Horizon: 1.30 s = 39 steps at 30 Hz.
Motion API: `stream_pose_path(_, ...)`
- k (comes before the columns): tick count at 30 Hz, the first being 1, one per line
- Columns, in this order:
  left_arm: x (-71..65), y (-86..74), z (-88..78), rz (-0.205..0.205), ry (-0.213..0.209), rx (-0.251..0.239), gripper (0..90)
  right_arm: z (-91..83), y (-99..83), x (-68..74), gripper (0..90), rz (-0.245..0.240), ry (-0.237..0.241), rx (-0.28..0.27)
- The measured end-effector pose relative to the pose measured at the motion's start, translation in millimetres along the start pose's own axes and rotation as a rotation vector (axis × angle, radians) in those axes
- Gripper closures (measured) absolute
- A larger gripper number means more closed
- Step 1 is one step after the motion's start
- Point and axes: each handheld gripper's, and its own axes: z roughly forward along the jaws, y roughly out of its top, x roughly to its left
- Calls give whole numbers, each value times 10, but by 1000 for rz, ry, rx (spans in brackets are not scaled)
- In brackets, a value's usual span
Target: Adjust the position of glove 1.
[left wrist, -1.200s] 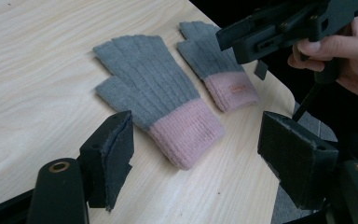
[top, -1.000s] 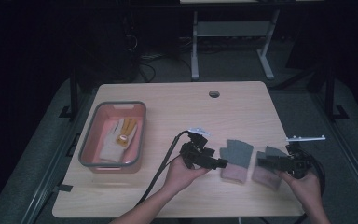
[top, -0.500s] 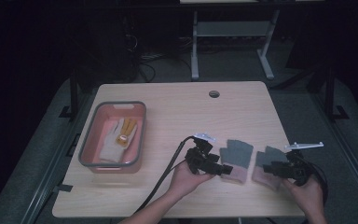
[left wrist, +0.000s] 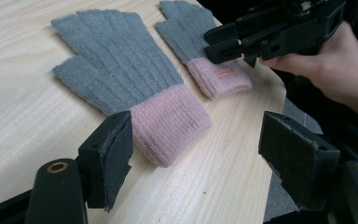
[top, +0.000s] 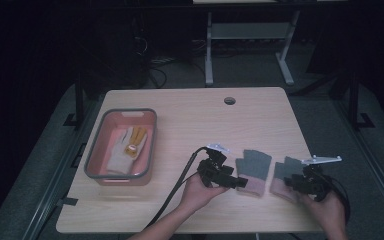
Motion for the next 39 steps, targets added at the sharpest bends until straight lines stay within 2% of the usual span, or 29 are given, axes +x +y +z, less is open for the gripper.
stream_pose_path(3, -4, -12, -8, -2, 0, 1, 263, 5, -7, 9, 669, 7, -3, -3)
stream_pose_path(4, -5, -18, -9, 1, 2, -5, 263, 6, 4, 4, 718, 19, 5, 8)
stream_pose_path(9, -4, -25, -22, -4, -5, -10, 263, 10, 33, -8, 802, 44, 22, 31)
stream_pose_path(10, -4, -27, -27, -2, -6, -13, 263, 10, 55, -16, 846, 63, 33, 47)
stream_pose_path(16, 29, -29, -54, -8, 4, -17, 263, -8, 81, -54, 863, 101, 58, 64)
stream_pose_path(23, 62, -32, -79, -13, 4, -23, 262, -75, 96, -39, 867, 95, 55, 60)
stream_pose_path(30, 74, -38, -85, -16, 8, -25, 262, -205, 198, 33, 867, 70, 71, 23)
stream_pose_path(35, 82, -38, -96, -16, 11, -27, 262, -244, 281, 135, 866, 49, 100, 11)
stream_pose_path(39, 93, -45, -111, -18, 17, -29, 262, -191, 363, 274, 865, 2, 123, 18)
